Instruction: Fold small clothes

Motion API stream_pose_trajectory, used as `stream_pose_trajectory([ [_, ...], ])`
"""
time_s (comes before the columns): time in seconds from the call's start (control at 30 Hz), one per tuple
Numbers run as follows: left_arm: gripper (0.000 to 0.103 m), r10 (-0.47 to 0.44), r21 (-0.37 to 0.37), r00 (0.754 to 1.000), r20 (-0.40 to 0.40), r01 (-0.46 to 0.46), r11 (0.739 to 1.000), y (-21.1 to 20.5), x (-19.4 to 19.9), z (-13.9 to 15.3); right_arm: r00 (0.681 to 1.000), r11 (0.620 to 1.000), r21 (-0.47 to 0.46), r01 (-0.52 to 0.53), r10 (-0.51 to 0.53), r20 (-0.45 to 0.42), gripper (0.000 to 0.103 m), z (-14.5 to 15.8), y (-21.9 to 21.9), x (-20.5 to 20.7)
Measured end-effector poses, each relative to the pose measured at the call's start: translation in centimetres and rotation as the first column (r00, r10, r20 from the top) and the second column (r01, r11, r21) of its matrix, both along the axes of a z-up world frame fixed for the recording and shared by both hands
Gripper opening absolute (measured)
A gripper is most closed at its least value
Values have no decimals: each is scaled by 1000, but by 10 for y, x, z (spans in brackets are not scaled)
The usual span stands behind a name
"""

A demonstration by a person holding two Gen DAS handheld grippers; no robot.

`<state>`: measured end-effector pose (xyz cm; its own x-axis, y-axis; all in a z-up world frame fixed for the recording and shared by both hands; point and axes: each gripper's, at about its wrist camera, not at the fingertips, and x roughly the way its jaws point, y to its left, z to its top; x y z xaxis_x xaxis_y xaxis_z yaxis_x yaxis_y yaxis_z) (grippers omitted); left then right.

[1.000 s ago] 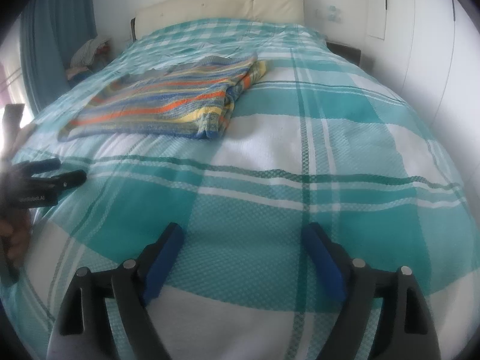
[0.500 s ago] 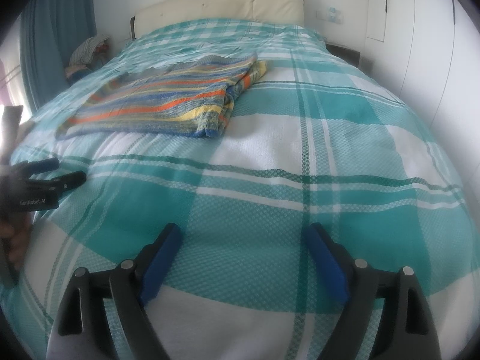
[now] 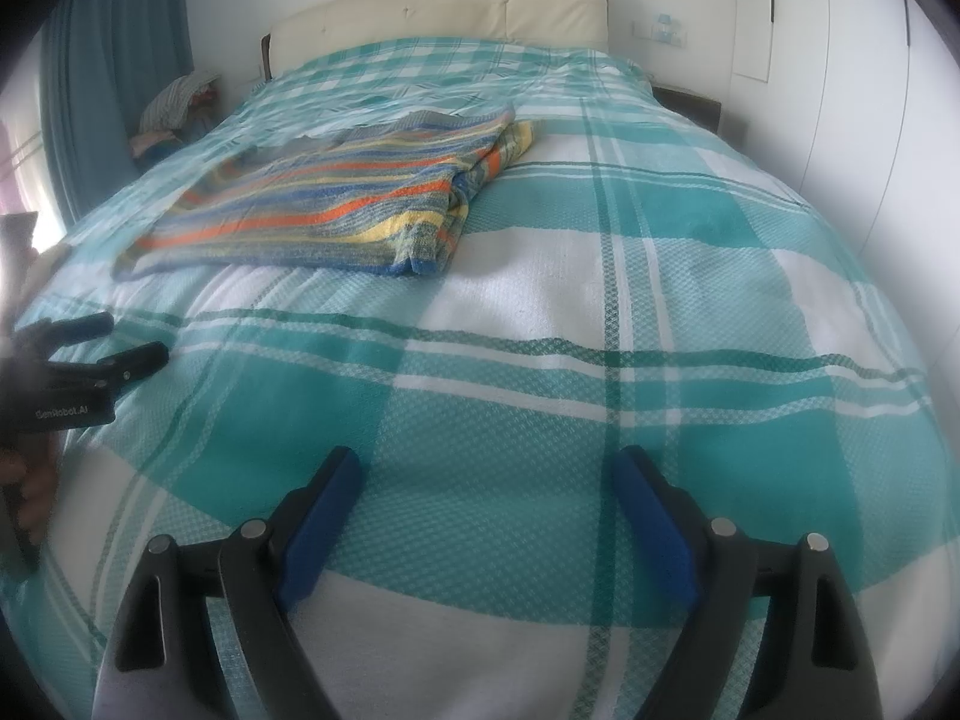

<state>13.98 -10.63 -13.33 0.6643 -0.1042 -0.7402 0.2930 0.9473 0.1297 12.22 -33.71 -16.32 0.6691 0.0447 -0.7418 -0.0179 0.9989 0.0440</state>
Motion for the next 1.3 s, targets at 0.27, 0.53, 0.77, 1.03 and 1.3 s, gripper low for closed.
stream_pose_trajectory([
  [0.27,101,-406,102,912,48,400,911,-99,4,29,998,962,271,36,-47,35,86,25,-37,-10],
  [0.53,60,-491,81,871,5,489,868,-154,43,2,999,895,447,-1,23,-45,86,51,-95,97],
  [0.77,10,-465,-60,885,30,466,883,-138,53,9,977,832,554,17,103,-184,73,21,-88,256],
  [1.03,8,-387,-231,917,98,399,887,-87,52,36,986,896,444,0,73,-147,10,41,-20,320],
  [1.3,8,-108,-434,991,77,131,891,49,59,61,955,883,389,-264,296,-25,10,119,111,333],
])
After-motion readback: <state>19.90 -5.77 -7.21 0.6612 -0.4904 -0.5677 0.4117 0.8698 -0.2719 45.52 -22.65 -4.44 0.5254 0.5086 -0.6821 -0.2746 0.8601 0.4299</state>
